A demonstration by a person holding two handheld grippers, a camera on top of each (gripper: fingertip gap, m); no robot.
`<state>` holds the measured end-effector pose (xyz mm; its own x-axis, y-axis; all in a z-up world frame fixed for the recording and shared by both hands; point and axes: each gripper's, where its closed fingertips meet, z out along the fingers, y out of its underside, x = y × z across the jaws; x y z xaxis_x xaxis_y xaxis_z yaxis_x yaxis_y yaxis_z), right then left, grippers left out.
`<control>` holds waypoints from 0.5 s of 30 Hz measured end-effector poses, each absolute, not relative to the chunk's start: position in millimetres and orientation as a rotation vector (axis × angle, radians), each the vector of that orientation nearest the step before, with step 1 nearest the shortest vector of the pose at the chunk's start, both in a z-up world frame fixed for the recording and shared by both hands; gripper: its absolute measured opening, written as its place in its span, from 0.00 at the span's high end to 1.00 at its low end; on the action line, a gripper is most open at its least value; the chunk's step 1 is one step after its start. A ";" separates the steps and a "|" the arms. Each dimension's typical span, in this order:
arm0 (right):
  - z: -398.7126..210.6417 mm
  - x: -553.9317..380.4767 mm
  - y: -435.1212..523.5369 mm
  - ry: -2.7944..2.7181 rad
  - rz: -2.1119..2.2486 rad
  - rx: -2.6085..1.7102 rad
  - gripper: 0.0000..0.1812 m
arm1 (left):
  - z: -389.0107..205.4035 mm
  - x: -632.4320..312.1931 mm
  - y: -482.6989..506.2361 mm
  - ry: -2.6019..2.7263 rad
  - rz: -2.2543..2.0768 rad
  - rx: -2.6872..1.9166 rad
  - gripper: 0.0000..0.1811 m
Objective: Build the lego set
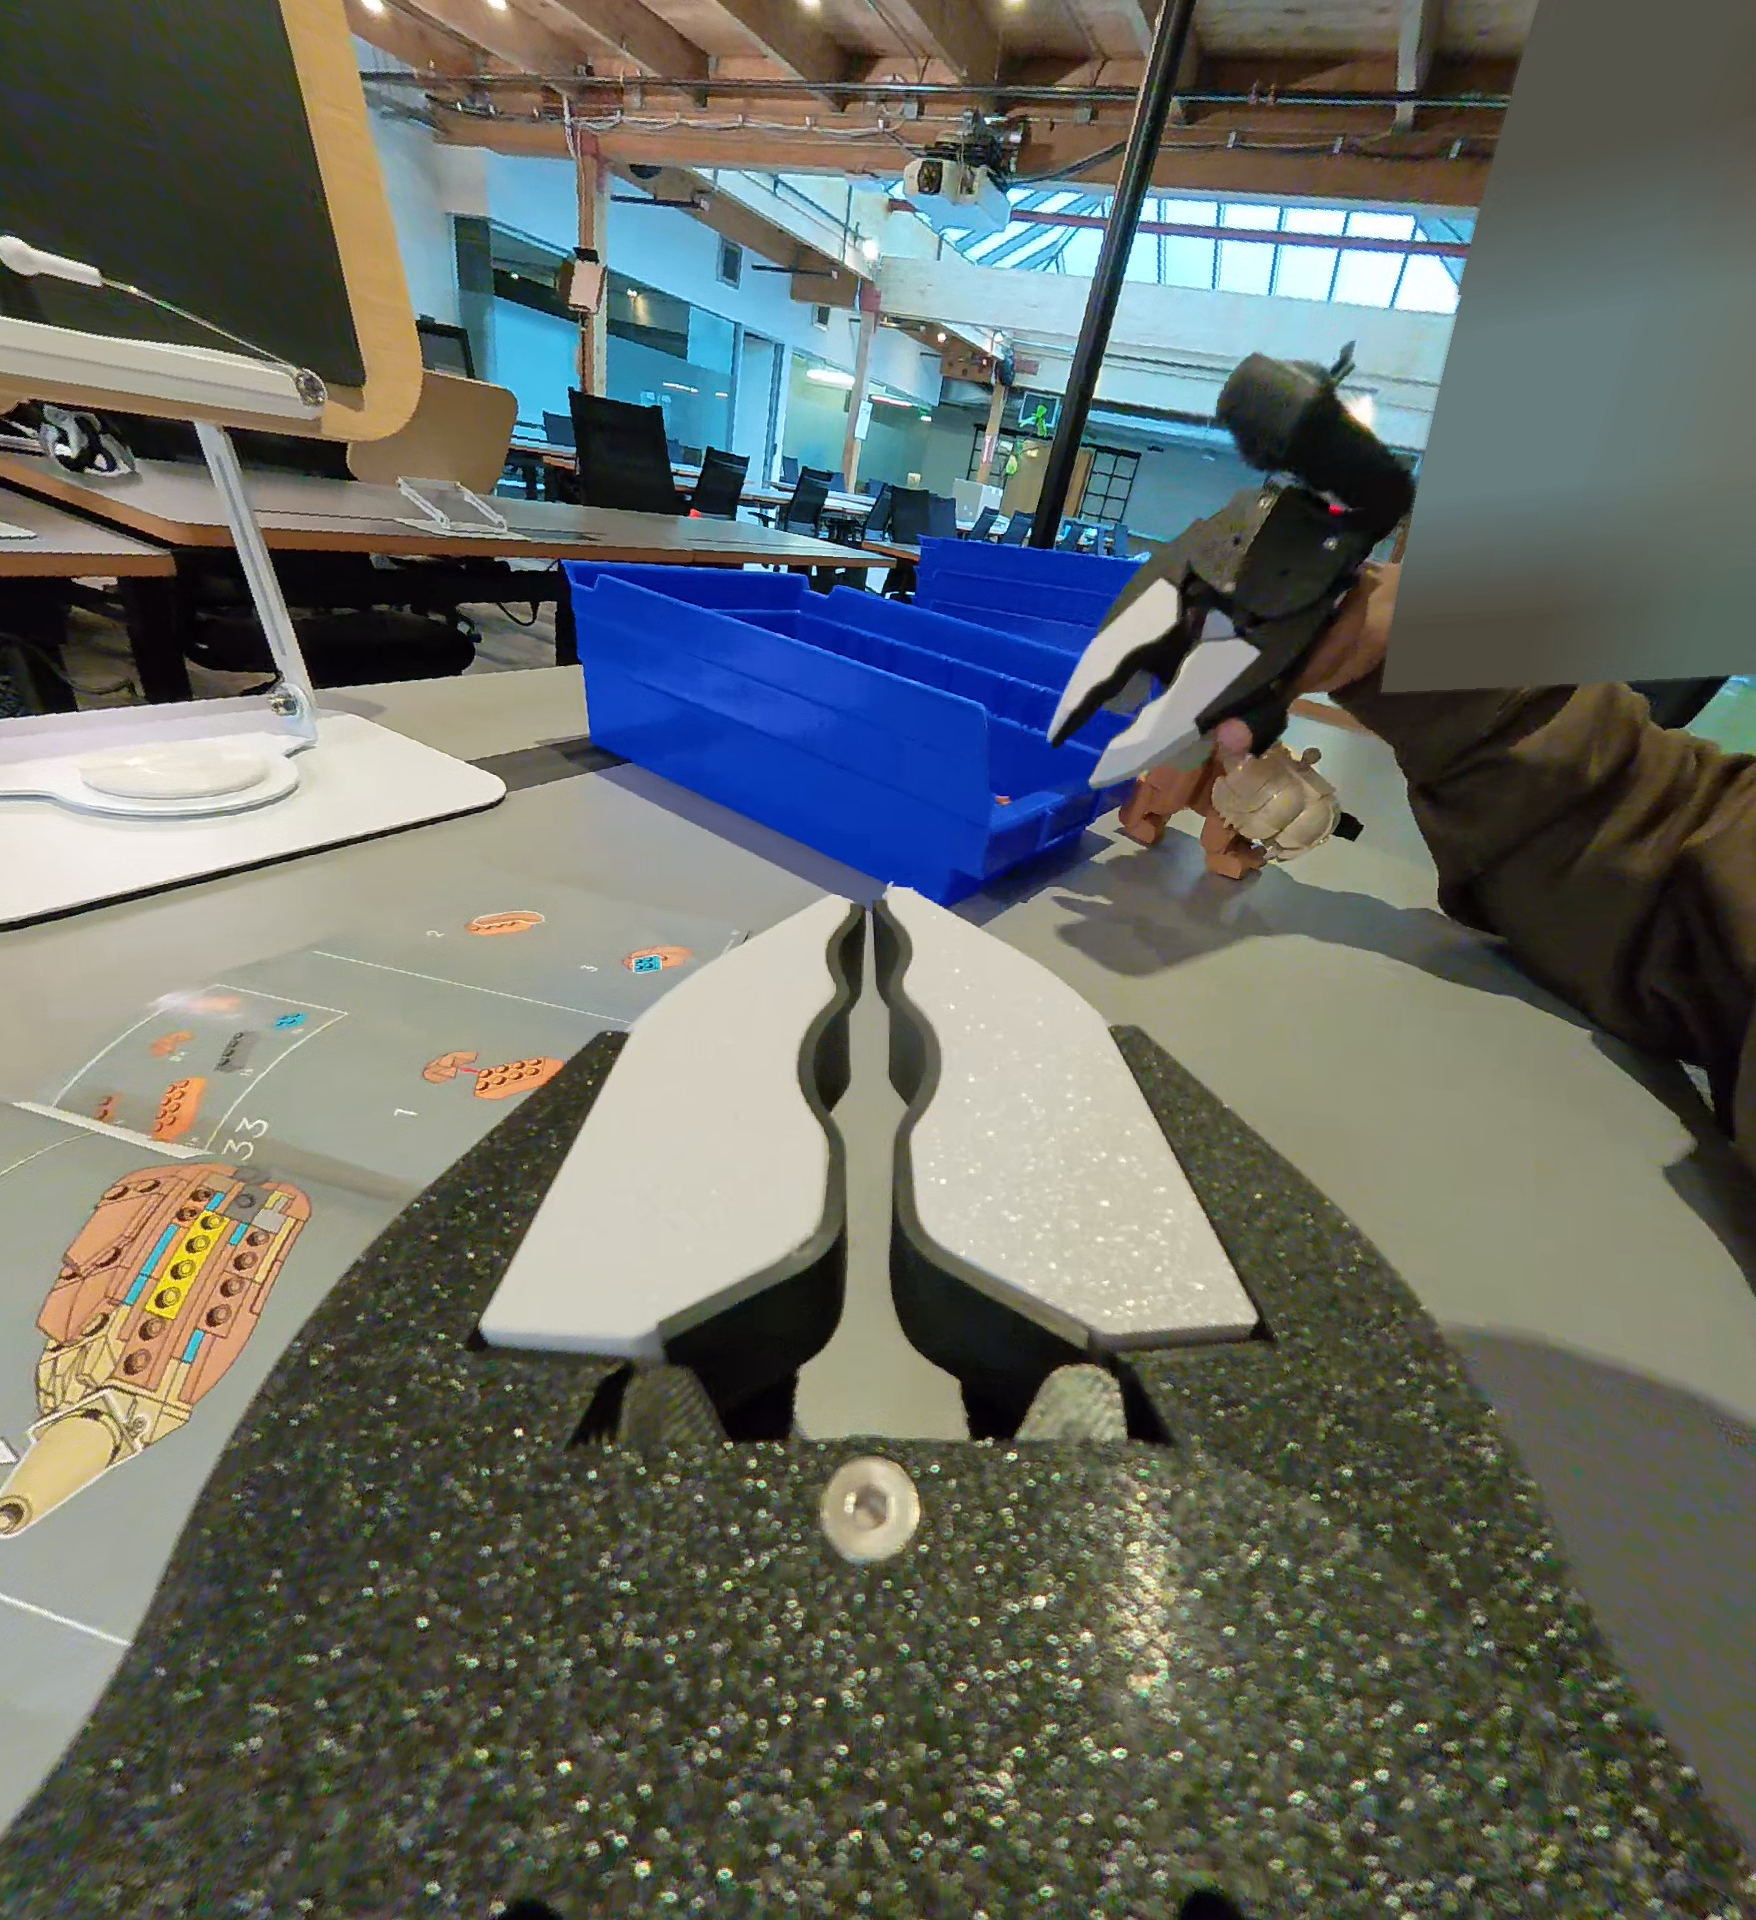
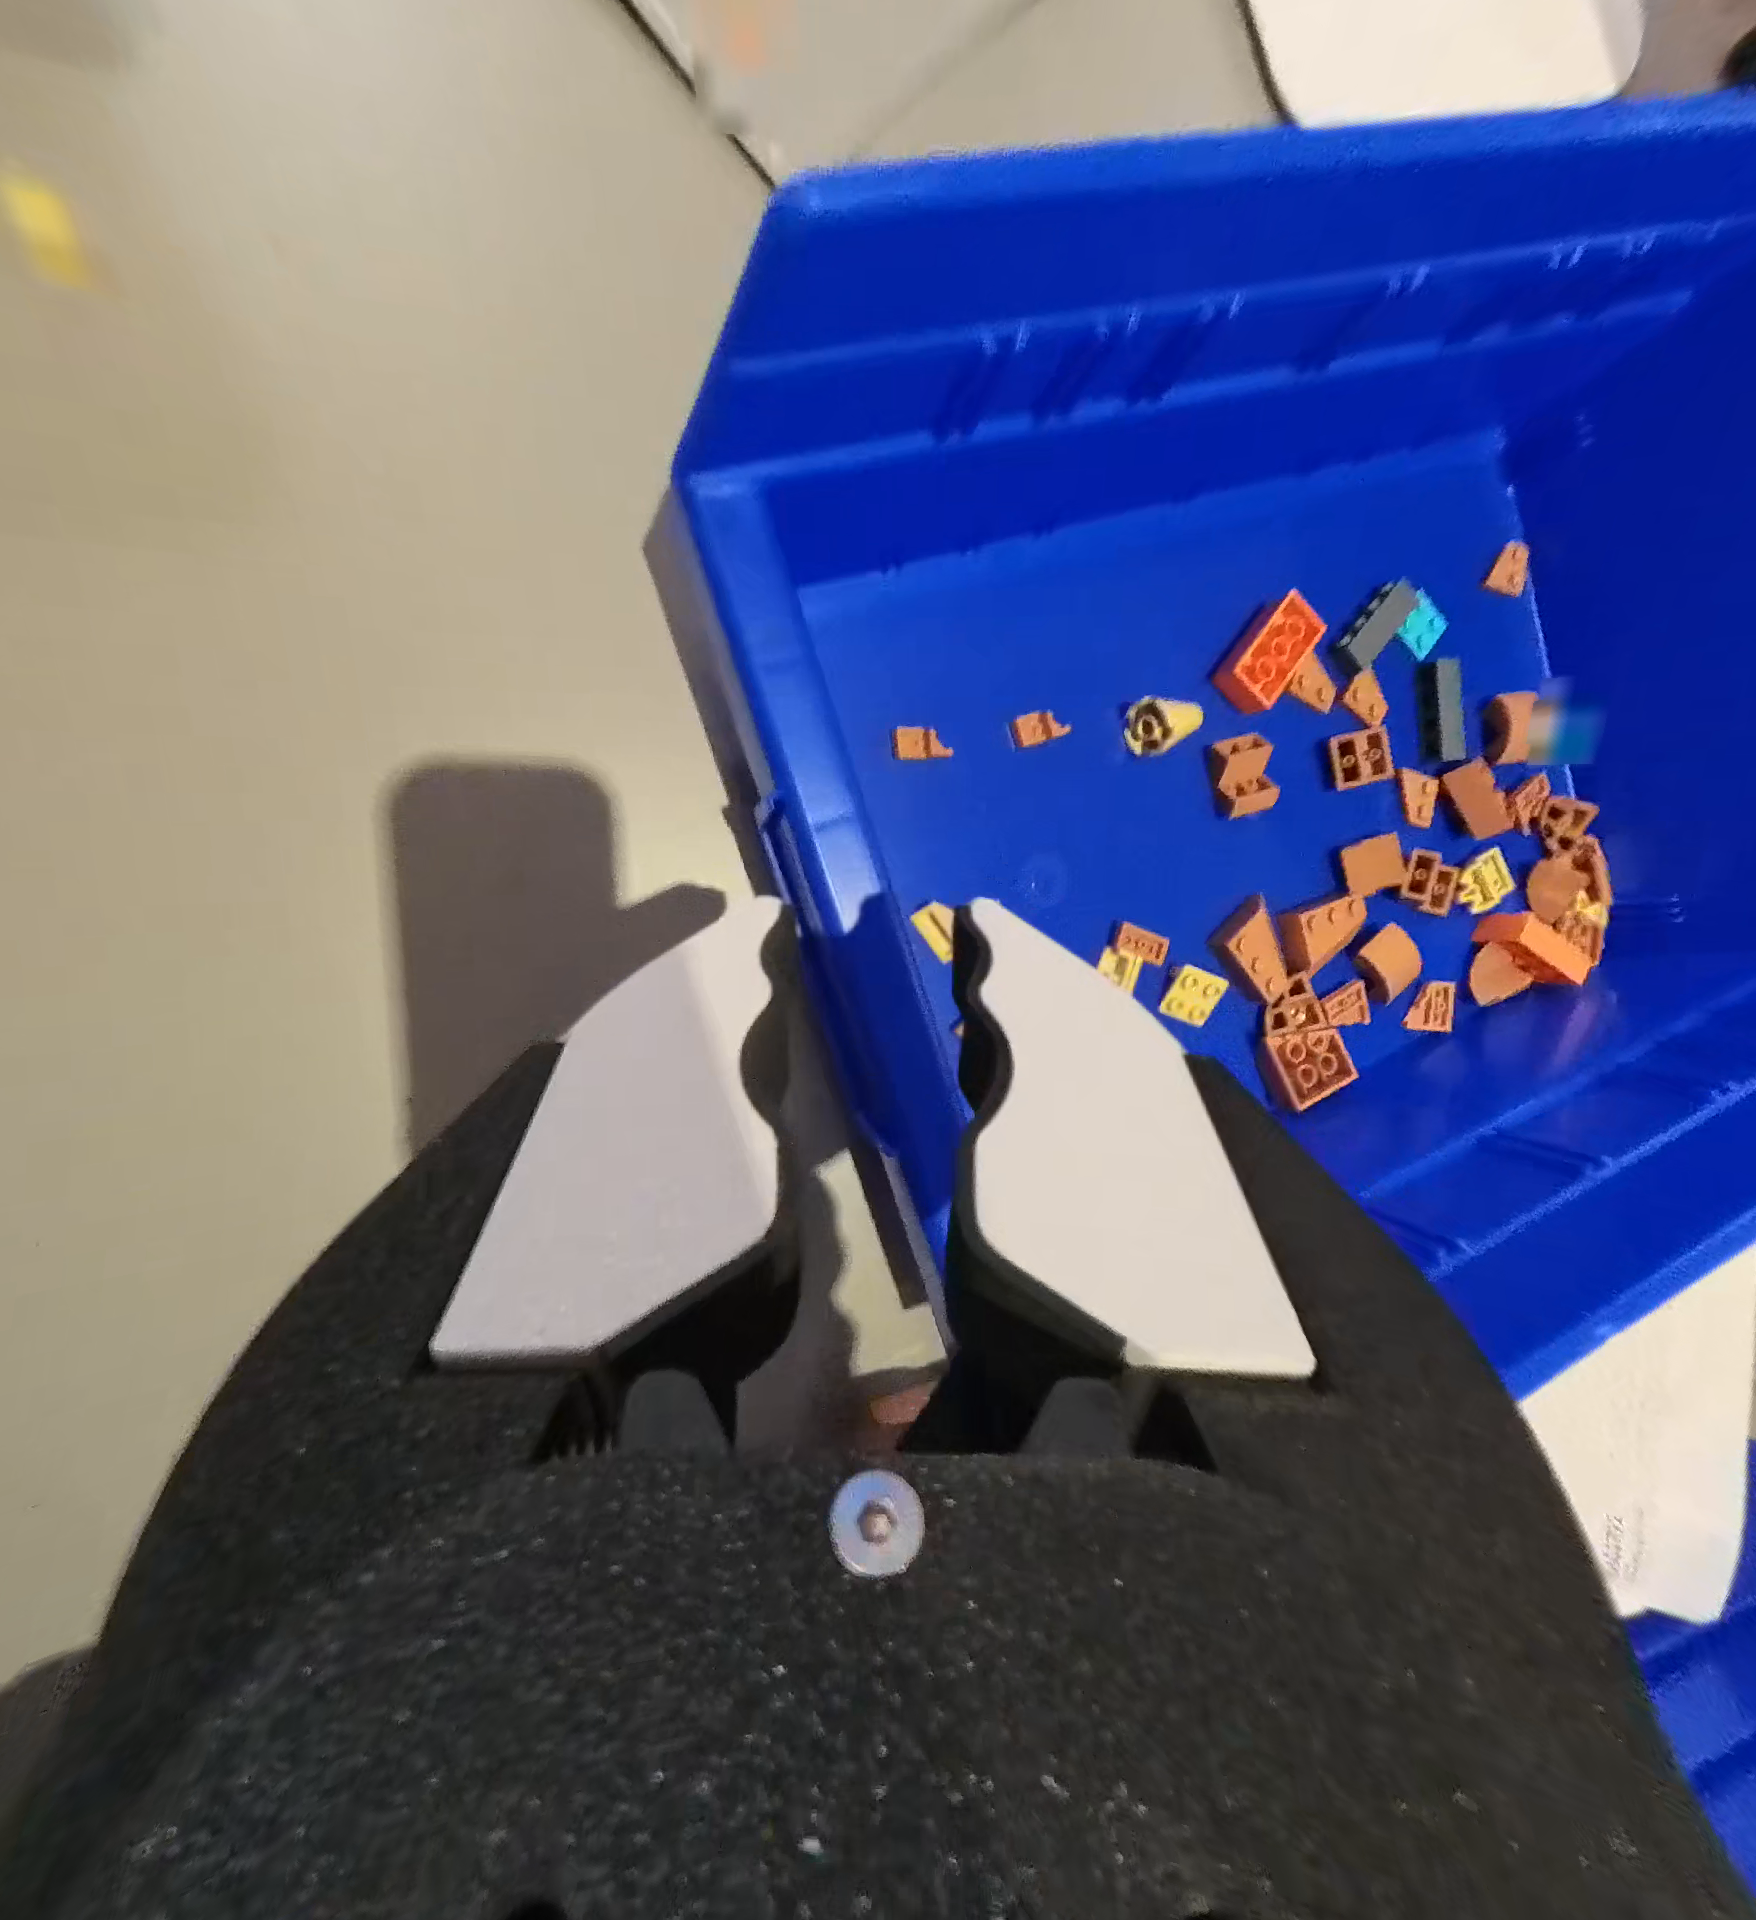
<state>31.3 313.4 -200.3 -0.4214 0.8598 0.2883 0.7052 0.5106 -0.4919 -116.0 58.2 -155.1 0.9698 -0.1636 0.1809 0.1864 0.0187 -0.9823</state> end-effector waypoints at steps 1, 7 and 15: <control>-203.9 31.3 315.9 -2.248 0.390 -1.294 0.83 | -155.1 -116.4 58.3 -0.020 -0.272 -1.527 0.99; -224.5 34.0 322.3 -2.299 0.354 -1.364 0.83 | -154.5 -118.1 57.7 -0.031 -0.288 -1.519 0.99; -228.0 42.0 317.7 -2.403 0.354 -1.356 0.85 | -154.7 -117.4 57.8 -0.025 -0.284 -1.523 0.99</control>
<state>42.0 317.7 -228.0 -0.4758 0.8600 0.1844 0.7705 0.5086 -0.3843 -117.4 57.8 -154.7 0.9669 -0.1674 0.1924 0.1987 0.0218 -0.9798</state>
